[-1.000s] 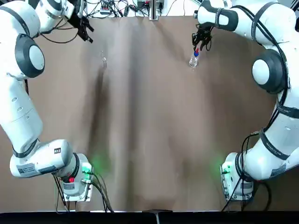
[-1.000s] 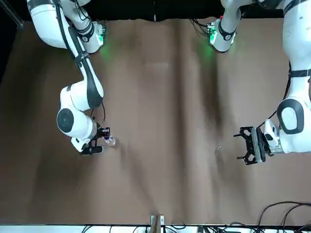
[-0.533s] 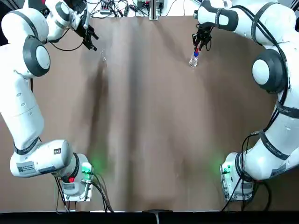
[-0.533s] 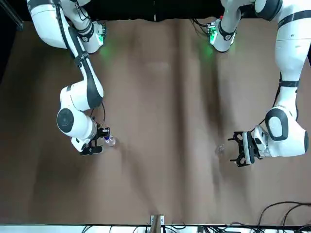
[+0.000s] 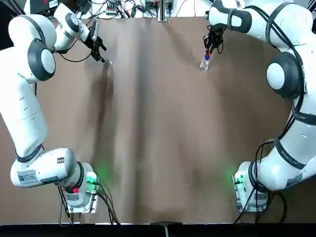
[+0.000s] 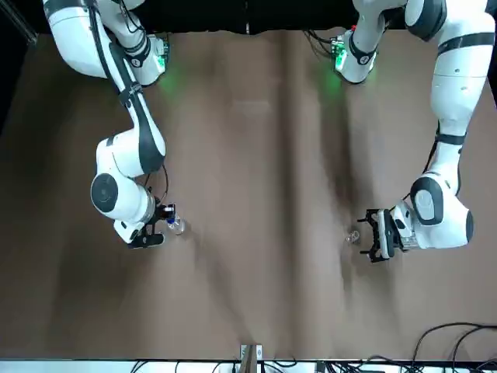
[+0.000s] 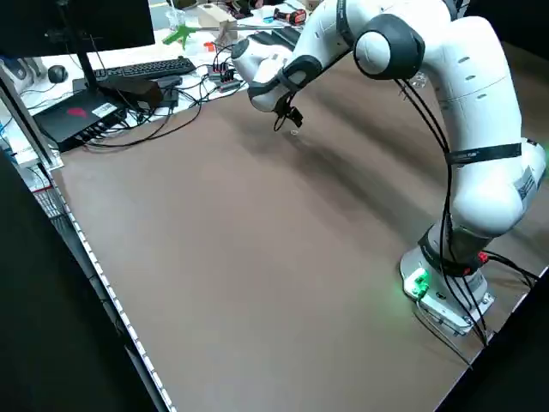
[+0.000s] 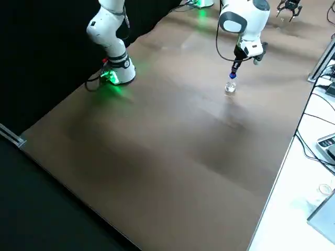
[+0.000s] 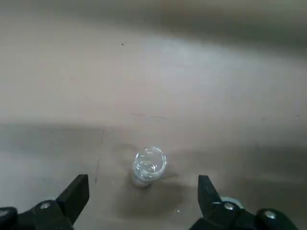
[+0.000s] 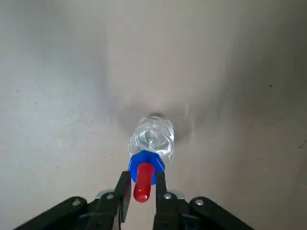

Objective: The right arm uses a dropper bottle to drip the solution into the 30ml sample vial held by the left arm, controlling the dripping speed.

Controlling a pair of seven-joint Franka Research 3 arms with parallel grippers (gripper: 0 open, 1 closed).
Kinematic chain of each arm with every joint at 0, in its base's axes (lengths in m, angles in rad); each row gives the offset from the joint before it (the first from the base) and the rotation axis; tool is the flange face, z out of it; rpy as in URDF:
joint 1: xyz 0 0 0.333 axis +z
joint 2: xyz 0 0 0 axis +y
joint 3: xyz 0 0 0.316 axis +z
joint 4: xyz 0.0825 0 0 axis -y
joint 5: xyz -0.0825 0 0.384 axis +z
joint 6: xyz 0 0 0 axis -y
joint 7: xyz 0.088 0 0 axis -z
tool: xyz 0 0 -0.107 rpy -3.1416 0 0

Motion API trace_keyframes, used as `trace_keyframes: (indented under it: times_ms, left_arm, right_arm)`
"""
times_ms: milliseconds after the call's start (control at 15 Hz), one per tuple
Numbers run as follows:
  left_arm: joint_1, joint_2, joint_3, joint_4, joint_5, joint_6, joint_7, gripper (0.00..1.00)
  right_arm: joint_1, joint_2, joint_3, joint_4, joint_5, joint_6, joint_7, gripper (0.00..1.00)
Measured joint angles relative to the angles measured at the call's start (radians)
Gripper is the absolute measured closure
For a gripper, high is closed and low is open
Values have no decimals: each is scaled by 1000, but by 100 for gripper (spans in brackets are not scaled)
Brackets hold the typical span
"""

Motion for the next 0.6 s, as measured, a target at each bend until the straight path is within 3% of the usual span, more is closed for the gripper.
trace_keyframes:
  times_ms: [400,467,600]
  left_arm:
    - [-36,24,0,-29,0,113,0,0]
    - [-38,24,0,-31,0,115,0,0]
    - [-43,24,0,-31,0,117,0,3]
  right_arm:
    - [0,0,0,0,0,0,0,77]
    - [0,0,0,0,0,0,0,83]
    - [1,0,1,0,0,-1,0,86]
